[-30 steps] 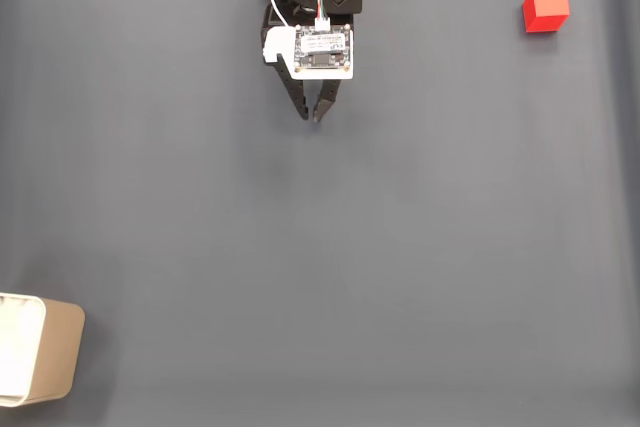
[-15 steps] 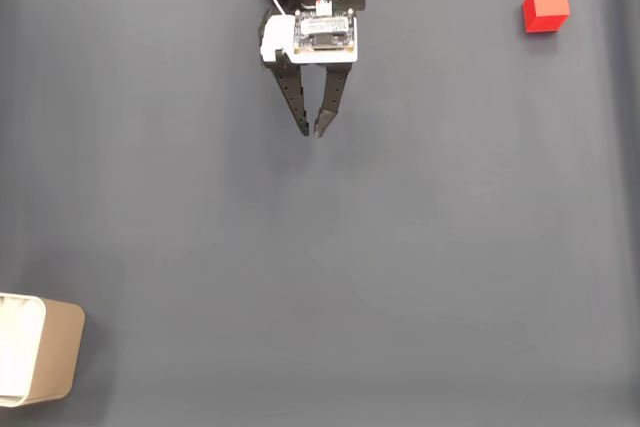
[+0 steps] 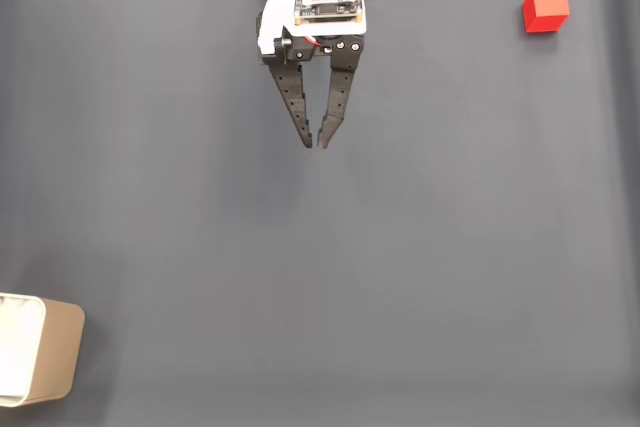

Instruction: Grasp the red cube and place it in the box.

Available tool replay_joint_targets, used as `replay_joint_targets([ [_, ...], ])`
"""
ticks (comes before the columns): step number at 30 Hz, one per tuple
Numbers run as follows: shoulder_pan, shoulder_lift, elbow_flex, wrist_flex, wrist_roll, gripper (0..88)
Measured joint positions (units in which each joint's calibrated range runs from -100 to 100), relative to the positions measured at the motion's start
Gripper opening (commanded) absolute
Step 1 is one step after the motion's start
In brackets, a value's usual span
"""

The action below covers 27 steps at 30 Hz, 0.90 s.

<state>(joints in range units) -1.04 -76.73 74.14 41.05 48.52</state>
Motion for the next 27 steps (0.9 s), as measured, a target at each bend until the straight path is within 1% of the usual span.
replay_joint_targets([
  [10, -4.9, 9.6, -9.9, -0.2, 0.1, 0.0],
  [20, -12.9, 18.8, -21.2, -0.2, 1.2, 0.2],
  [27, -19.6, 19.5, -23.8, 0.3, 2.4, 0.2],
])
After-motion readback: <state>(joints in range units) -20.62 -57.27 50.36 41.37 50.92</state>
